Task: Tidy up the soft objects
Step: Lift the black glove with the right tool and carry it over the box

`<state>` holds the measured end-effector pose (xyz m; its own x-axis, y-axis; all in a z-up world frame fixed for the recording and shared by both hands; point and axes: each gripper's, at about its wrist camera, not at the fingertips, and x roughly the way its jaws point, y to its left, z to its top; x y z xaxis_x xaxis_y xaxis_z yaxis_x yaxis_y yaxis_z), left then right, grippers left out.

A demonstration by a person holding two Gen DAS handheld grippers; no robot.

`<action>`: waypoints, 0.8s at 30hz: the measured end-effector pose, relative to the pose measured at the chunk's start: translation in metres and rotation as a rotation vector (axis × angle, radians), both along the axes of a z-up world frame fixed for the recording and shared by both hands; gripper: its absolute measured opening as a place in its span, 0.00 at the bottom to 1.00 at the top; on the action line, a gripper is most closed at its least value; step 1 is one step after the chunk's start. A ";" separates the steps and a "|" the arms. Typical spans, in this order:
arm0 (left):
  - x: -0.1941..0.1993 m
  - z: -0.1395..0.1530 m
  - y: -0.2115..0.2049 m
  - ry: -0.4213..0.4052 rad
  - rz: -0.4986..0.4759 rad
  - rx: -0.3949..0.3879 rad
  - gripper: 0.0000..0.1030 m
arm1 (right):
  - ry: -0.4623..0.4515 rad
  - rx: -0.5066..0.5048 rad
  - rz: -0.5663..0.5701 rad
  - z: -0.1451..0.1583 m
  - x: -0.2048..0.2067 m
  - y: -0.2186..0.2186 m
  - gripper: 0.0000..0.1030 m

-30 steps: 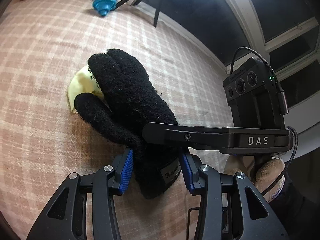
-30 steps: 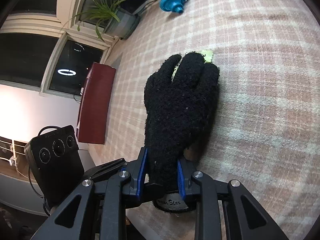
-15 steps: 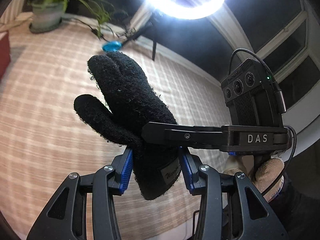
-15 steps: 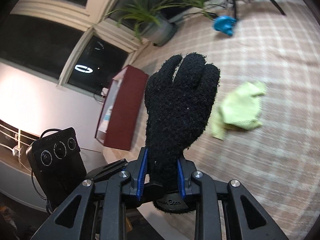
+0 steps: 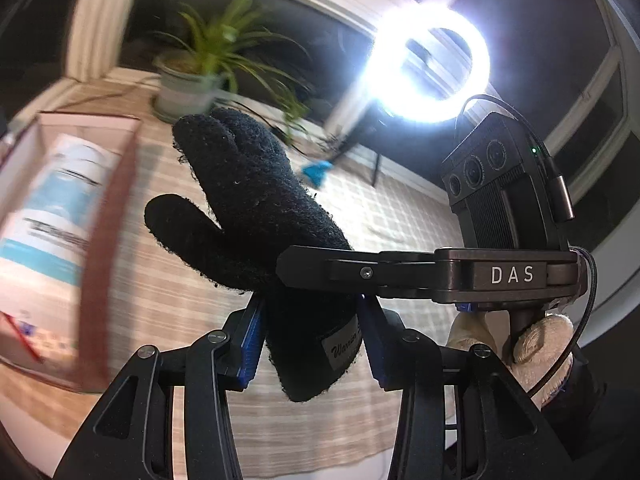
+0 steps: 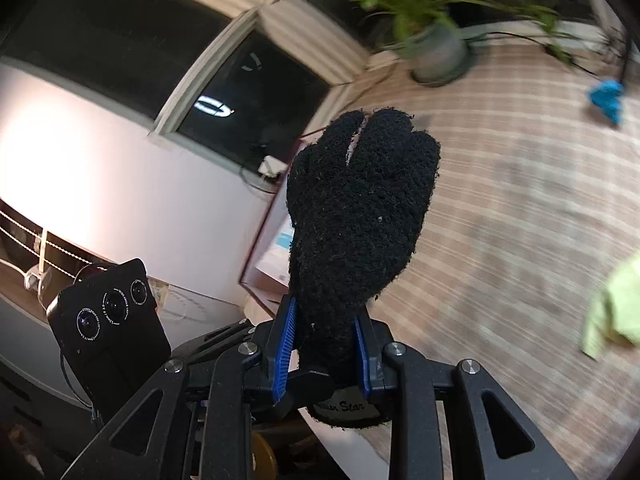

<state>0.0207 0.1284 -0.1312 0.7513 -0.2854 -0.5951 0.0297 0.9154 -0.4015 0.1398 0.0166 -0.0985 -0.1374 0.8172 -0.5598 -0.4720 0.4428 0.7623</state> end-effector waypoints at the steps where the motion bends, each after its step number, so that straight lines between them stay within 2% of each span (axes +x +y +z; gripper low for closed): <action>1: -0.004 0.002 0.009 -0.005 0.014 0.002 0.40 | -0.004 0.003 0.010 0.002 -0.001 0.012 0.23; 12: -0.027 0.012 0.104 -0.014 0.138 0.024 0.40 | -0.018 0.009 0.093 0.005 -0.005 0.133 0.23; 24: -0.024 0.000 0.163 0.023 0.204 0.024 0.42 | -0.019 -0.050 0.133 -0.010 0.005 0.201 0.23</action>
